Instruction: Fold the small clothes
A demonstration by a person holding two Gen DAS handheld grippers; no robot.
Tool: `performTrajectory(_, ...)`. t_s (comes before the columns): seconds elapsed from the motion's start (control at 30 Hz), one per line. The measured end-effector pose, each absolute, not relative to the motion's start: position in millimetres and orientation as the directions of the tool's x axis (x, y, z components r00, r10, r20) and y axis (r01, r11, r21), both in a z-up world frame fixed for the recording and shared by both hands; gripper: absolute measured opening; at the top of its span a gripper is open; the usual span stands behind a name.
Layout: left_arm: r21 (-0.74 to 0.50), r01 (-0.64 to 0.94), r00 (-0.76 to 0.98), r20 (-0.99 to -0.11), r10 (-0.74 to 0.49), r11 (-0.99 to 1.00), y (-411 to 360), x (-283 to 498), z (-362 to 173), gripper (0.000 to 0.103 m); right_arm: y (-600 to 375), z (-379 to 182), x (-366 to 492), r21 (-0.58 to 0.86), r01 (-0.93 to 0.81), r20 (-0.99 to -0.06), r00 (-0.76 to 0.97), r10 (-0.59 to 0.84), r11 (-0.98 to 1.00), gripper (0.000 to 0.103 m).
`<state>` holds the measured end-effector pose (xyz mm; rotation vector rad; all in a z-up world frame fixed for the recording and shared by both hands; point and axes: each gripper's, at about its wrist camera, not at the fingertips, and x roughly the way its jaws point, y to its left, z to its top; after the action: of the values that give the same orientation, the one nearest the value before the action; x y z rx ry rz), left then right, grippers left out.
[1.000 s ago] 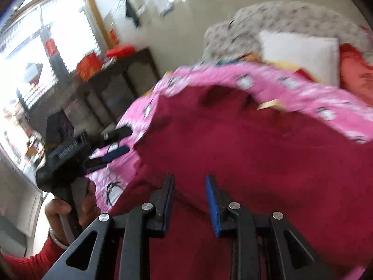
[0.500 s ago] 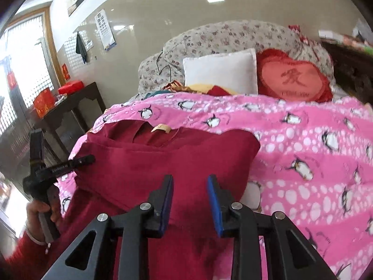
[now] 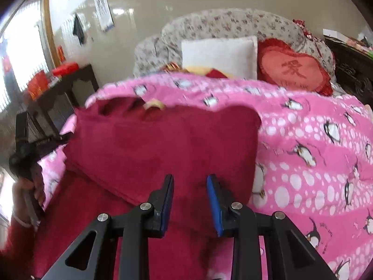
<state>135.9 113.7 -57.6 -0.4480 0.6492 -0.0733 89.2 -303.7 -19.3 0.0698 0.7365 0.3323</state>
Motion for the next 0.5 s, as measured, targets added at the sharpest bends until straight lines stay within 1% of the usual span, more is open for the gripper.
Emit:
performTrajectory(0.03, -0.434, -0.067, 0.814, -0.545, -0.202, 0.898, 115, 129, -51, 0.010, -303, -15, 91, 0.168, -0.263, -0.641, 0.703, 0.308, 0.950, 0.028)
performTrajectory(0.1, -0.433, -0.051, 0.835, -0.513, -0.200, 0.900, 111, 121, -41, 0.015, -304, -10, 97, 0.149, -0.237, -0.629, 0.726, 0.277, 0.960, 0.028)
performTrajectory(0.13, -0.427, -0.039, 0.838, -0.506, -0.203, 0.904, 108, 120, -37, 0.022, -305, -8, 102, 0.148, -0.224, -0.629, 0.730, 0.266, 0.963, 0.028)
performTrajectory(0.17, -0.419, -0.021, 0.838, -0.503, -0.213, 0.908, 103, 119, -36, 0.033, -308, -9, 108, 0.152, -0.205, -0.631, 0.733, 0.254, 0.967, 0.028)
performTrajectory(0.23, -0.403, 0.007, 0.826, -0.514, -0.232, 0.915, 92, 122, -40, 0.047, -312, -13, 119, 0.150, -0.168, -0.638, 0.736, 0.225, 0.974, 0.028)
performTrajectory(0.3, -0.388, 0.022, 0.809, -0.535, -0.245, 0.921, 82, 128, -46, 0.047, -315, -21, 134, 0.144, -0.146, -0.653, 0.729, 0.205, 0.979, 0.028)
performTrajectory(0.37, -0.363, 0.027, 0.776, -0.580, -0.248, 0.932, 73, 137, -58, 0.047, -317, -35, 152, 0.134, -0.133, -0.688, 0.700, 0.189, 0.982, 0.028)
performTrajectory(0.47, -0.309, -0.002, 0.743, -0.637, -0.205, 0.951, 66, 150, -77, 0.048, -318, -47, 167, 0.115, -0.134, -0.684, 0.708, 0.176, 0.984, 0.028)
performTrajectory(0.5, -0.311, -0.006, 0.737, -0.644, -0.206, 0.950, 67, 152, -82, 0.048, -318, -47, 169, 0.121, -0.132, -0.689, 0.703, 0.179, 0.984, 0.028)
